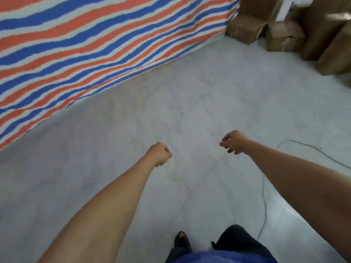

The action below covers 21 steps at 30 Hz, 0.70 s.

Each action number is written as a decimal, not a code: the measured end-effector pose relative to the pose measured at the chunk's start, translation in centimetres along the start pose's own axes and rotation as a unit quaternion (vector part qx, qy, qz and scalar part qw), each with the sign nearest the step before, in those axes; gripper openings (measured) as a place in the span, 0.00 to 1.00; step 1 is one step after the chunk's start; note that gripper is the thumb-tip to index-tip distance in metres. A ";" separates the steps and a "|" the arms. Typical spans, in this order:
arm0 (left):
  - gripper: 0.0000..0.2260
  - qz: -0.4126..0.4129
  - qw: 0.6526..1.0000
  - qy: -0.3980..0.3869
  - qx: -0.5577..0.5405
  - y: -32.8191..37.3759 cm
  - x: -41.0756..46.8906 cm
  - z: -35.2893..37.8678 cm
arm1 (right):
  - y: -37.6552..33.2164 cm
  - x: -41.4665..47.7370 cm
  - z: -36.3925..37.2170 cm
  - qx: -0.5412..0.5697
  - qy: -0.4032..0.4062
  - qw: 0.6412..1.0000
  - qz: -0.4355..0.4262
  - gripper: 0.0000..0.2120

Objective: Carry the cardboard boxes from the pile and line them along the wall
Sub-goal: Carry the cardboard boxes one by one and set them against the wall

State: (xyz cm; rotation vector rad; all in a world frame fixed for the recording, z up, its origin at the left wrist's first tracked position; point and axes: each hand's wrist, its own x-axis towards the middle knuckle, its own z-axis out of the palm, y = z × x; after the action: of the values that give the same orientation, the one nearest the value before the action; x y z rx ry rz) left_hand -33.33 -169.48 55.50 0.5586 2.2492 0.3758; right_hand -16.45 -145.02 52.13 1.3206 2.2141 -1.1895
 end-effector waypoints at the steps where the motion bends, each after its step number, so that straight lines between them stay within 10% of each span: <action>1: 0.08 0.017 1.000 -0.011 0.013 2.7 1.9 -0.5 | 0.9 1.0 -1.9 0.014 0.009 1.000 0.014 0.10; 21: 0.10 0.193 0.961 -0.120 0.156 54.7 30.5 4.4 | 19.0 25.5 -44.4 0.146 0.147 0.964 0.167 0.12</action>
State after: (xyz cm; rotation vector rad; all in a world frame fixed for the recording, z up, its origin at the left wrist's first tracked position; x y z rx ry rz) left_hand -33.57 -106.74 57.27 1.1538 1.9692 0.1312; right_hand -7.60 -91.19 54.17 2.0152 1.9310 -1.2894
